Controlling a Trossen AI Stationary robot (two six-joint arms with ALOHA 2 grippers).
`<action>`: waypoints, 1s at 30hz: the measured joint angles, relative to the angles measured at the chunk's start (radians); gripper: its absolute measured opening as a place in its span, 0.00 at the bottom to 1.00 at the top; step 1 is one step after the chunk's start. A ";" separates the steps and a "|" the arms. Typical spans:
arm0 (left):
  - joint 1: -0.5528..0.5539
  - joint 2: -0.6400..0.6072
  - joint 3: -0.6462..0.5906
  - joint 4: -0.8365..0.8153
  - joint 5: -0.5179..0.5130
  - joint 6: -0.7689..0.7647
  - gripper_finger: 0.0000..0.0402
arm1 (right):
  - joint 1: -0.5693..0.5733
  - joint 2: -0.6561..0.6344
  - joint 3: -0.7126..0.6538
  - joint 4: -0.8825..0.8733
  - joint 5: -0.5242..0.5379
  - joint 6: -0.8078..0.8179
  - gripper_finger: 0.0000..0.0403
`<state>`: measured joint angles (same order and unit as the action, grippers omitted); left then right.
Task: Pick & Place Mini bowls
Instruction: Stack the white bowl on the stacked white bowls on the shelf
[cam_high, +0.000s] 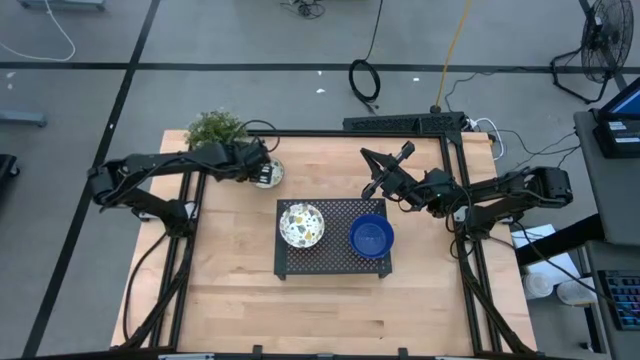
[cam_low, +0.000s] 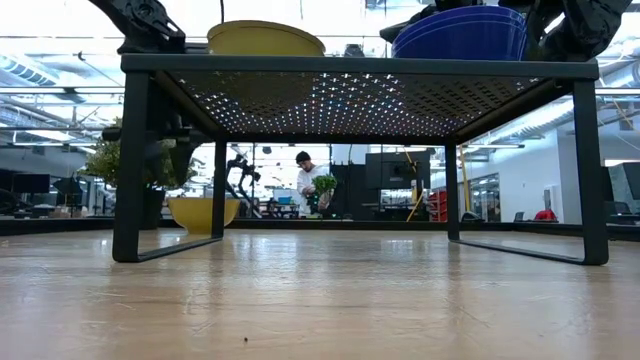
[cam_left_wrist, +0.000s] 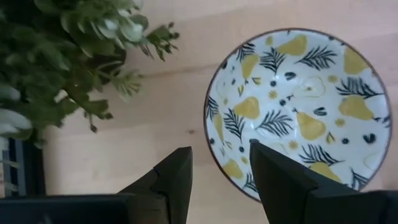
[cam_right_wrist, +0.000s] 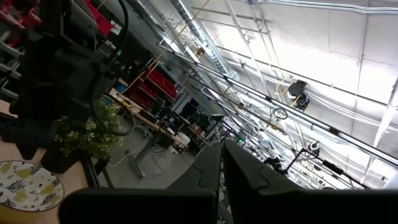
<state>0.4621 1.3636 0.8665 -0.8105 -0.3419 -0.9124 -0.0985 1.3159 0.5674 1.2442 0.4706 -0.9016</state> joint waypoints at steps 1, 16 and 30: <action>-0.001 0.005 0.000 0.000 -0.001 -0.007 0.41 | 0.000 0.000 0.000 0.000 0.000 0.000 0.02; 0.015 0.126 0.000 0.005 0.017 0.019 0.41 | 0.000 0.000 0.000 0.000 0.000 0.000 0.02; -0.001 0.126 0.000 0.058 0.027 0.136 0.41 | 0.000 0.000 0.000 0.000 0.000 0.000 0.02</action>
<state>0.4614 1.4891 0.8665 -0.7525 -0.3153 -0.7767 -0.0984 1.3159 0.5674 1.2442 0.4702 -0.9016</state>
